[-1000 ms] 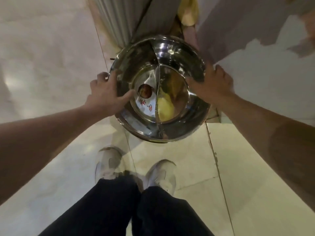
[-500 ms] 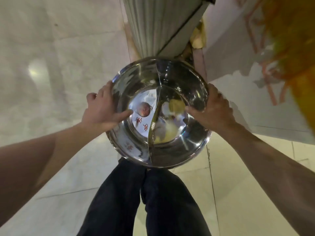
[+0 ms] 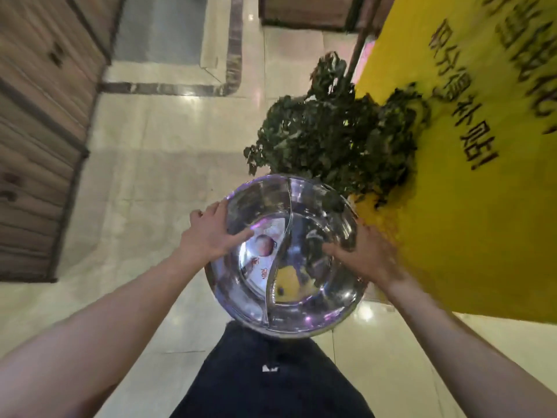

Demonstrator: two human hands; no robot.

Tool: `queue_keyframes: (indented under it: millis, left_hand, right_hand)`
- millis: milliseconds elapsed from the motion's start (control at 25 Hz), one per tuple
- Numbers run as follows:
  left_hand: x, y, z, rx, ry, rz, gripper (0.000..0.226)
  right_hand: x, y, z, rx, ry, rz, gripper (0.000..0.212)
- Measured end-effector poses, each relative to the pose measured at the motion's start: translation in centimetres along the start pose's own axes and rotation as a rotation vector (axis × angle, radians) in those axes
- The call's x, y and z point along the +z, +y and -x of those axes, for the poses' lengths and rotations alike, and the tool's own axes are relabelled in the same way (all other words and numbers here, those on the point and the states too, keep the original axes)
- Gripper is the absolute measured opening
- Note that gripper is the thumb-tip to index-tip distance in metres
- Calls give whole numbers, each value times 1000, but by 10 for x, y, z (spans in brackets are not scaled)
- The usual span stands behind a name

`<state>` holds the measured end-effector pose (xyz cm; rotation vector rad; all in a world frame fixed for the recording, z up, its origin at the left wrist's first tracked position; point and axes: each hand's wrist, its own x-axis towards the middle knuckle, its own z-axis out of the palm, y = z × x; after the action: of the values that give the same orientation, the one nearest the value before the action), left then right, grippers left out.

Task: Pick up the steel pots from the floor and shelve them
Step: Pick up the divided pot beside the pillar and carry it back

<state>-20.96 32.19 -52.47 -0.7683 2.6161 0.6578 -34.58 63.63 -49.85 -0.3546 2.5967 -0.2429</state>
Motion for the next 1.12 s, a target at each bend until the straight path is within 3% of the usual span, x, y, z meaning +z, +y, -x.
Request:
queue_keyframes:
  millis: [320,680,840,1000,1120]
  left_hand:
    - [-99,-16,8,49,130,-20,121]
    - [-124,-31,9,33,165,35,114]
    - [-152,-55,21,6,253,54,96]
    - [-174,-96,42,-47,330,113,93]
    - [-187,-126,56,-75,363,230,83]
  right_hand:
    - [-62,-55,1,-89,63,18,137]
    - [-72,-83,-3,-144,120,8,124]
    - [-80,-124,-11,-258,60,-11,103]
    - [-90,-191,-18,-389,87,-54,66]
    - [-93,-233,-22,-491,81,-53,70]
